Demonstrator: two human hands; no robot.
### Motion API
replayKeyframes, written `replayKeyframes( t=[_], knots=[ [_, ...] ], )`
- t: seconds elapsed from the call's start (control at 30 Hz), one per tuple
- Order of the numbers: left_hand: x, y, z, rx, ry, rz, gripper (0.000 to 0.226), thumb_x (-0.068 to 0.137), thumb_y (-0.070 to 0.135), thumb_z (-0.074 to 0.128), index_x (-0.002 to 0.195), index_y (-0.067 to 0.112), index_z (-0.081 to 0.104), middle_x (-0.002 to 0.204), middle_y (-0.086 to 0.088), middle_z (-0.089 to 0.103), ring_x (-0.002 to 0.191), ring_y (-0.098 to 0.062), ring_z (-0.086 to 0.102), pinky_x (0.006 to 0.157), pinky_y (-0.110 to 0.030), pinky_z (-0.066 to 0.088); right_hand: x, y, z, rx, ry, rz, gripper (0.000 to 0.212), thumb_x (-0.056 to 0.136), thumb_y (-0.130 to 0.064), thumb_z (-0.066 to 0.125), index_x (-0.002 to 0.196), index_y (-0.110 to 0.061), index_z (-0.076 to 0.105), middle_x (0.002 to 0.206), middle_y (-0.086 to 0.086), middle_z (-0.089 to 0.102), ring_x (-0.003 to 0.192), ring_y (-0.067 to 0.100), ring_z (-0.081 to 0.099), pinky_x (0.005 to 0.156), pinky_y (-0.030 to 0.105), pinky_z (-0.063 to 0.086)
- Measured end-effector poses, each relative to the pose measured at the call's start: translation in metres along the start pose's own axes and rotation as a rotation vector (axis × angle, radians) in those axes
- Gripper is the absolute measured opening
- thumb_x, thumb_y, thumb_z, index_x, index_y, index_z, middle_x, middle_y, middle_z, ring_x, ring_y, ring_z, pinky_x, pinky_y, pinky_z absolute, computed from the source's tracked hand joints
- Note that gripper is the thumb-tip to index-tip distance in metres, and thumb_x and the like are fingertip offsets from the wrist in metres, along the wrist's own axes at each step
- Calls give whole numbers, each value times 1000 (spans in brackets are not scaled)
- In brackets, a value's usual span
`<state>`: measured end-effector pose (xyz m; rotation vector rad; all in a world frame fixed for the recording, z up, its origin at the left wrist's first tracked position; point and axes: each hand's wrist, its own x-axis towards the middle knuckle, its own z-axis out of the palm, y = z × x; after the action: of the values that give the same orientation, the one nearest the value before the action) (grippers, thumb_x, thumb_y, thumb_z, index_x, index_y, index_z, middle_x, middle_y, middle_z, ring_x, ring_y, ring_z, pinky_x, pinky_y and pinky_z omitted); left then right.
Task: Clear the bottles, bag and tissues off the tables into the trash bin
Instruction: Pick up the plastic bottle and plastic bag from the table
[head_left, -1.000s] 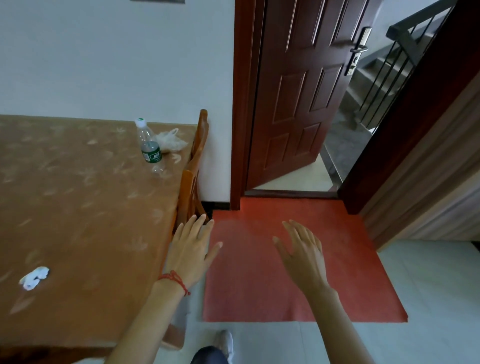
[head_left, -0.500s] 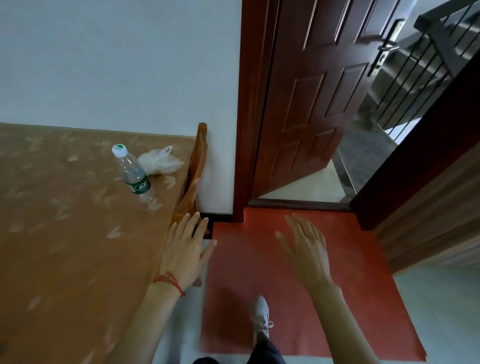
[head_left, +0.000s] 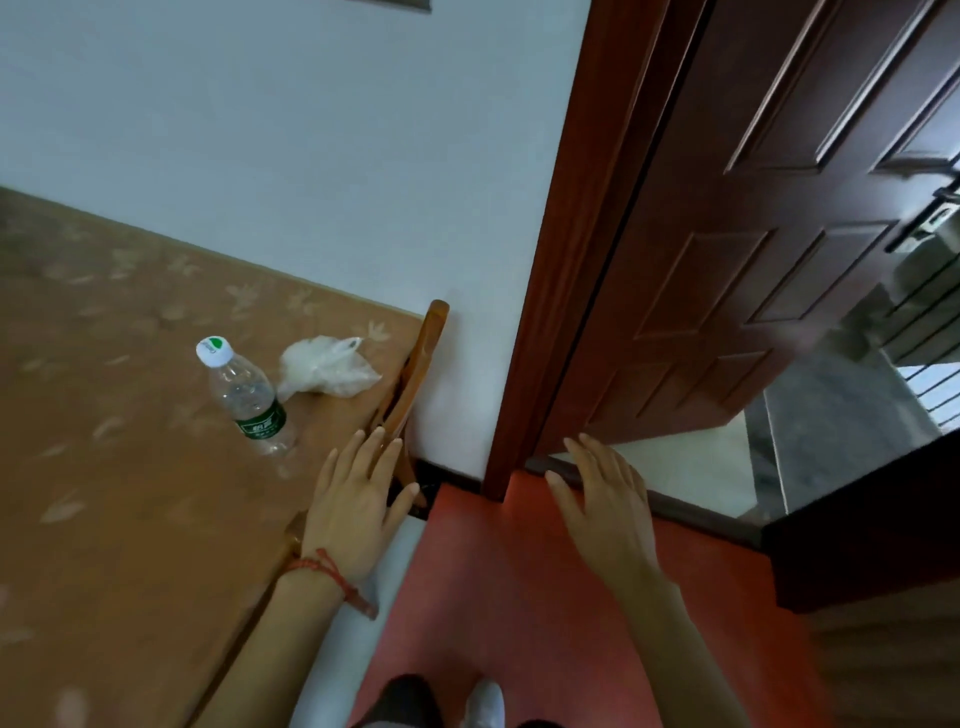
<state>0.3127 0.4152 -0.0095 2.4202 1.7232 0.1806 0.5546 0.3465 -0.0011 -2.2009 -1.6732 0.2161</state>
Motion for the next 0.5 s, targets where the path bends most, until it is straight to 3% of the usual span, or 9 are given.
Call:
replayKeyframes(
  t=[0.27, 0.33, 0.43, 0.5],
  knots=[
    [37, -20, -2, -30, 17, -172, 76, 92, 56, 7, 124, 7, 56, 128, -16, 58, 121, -34, 52, 96, -50, 42, 79, -23, 17, 49, -102, -155, 64, 87, -53, 28, 137, -17, 44, 145, 6, 40, 135, 23, 33, 111, 35, 19],
    [45, -29, -5, -41, 44, -217, 74, 92, 56, 8, 124, 8, 55, 127, -16, 58, 121, -34, 52, 97, -46, 42, 100, -37, 25, 50, -121, -202, 64, 87, -53, 28, 137, -16, 44, 145, 6, 40, 135, 22, 33, 110, 34, 18],
    [52, -44, -9, -44, 71, -283, 69, 94, 53, 10, 122, 10, 56, 126, -14, 59, 119, -32, 54, 101, -37, 31, 128, -63, 40, 57, -173, -293, 67, 86, -55, 23, 137, -17, 44, 145, 5, 41, 135, 21, 33, 108, 29, 17],
    [54, -56, -9, -33, 68, -341, 69, 94, 52, 9, 123, 11, 56, 128, -12, 58, 120, -30, 54, 103, -38, 35, 146, -82, 52, 63, -193, -376, 67, 86, -55, 24, 134, -14, 47, 141, 8, 46, 132, 24, 39, 107, 32, 22]
  ],
)
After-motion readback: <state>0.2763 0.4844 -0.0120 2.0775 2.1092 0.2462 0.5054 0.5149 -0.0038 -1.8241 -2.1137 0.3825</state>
